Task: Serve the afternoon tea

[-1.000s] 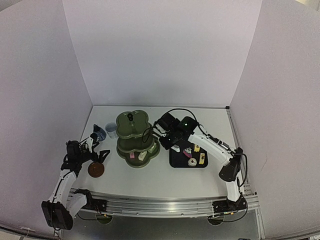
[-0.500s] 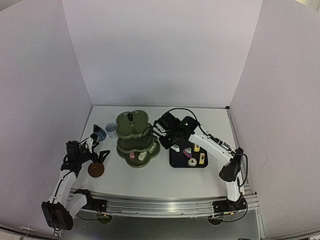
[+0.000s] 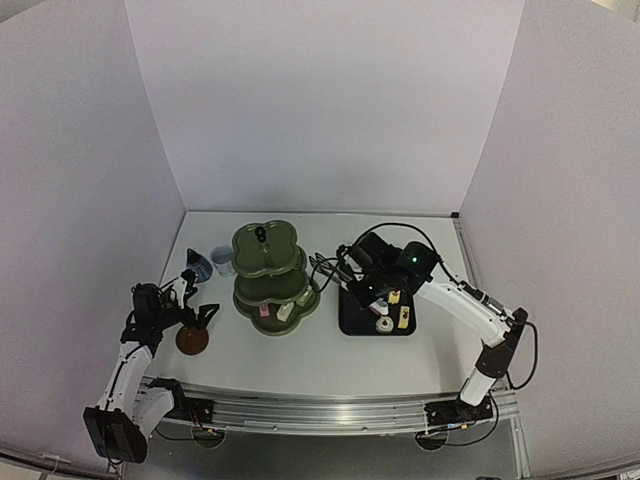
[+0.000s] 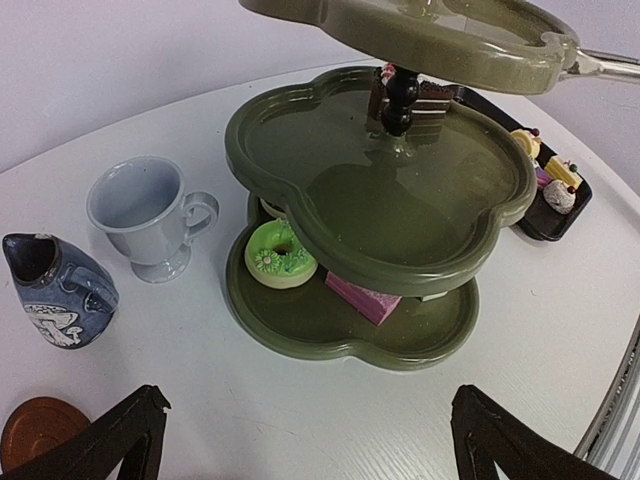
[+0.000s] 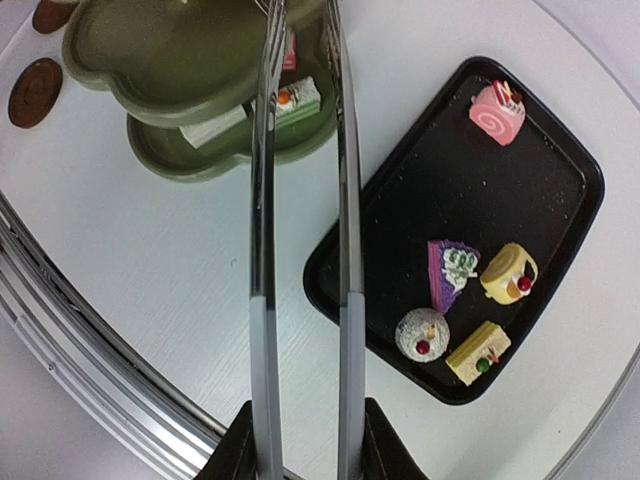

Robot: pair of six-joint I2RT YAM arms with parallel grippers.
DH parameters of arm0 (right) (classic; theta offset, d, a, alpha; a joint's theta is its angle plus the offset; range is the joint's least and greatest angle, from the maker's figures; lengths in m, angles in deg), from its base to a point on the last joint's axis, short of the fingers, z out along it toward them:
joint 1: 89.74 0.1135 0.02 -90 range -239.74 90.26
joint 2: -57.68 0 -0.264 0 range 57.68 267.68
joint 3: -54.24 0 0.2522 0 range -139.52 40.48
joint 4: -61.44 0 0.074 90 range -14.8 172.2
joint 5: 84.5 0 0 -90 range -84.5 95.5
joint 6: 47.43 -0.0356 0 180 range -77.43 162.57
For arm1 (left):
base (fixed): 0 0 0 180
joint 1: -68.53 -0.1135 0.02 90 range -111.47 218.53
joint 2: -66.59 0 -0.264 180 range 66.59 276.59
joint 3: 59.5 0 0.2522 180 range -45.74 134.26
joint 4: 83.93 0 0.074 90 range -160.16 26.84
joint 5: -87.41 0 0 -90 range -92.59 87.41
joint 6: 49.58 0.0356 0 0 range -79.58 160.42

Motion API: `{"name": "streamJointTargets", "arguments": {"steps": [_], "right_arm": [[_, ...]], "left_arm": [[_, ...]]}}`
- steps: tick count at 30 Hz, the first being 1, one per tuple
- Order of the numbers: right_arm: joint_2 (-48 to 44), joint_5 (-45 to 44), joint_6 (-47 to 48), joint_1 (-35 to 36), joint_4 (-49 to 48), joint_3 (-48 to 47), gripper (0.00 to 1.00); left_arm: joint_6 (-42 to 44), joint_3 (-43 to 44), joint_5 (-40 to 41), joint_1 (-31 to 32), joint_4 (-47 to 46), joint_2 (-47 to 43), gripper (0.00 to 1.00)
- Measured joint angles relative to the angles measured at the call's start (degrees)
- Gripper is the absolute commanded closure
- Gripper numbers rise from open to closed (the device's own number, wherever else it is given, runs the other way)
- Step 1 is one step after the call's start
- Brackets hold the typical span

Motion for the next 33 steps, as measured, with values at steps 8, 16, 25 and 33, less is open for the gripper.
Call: {"name": "streamJointTargets", "arguments": {"steps": [8, 16, 25, 33], "right_arm": [[-9.8, -0.9, 0.0, -9.1, 4.4, 15.0, 0.72], [-10.3, -1.9, 0.5, -12.3, 8.3, 22.0, 0.72], [-6.3, -1.7, 1.8, -12.6, 8.3, 22.6, 0.71], [-6.2, -1.7, 1.9, -12.9, 8.2, 23.4, 0.7]], "left_arm": [[0.4, 0.0, 0.1, 0.0, 1.2, -1.4, 0.01], [0.4, 0.0, 0.1, 0.0, 1.4, -1.4, 0.0], [1.3, 0.0, 0.1, 0.0, 1.5, -1.4, 0.0], [1.7, 0.0, 0.1, 0.0, 2.1, -1.9, 0.0]]}}
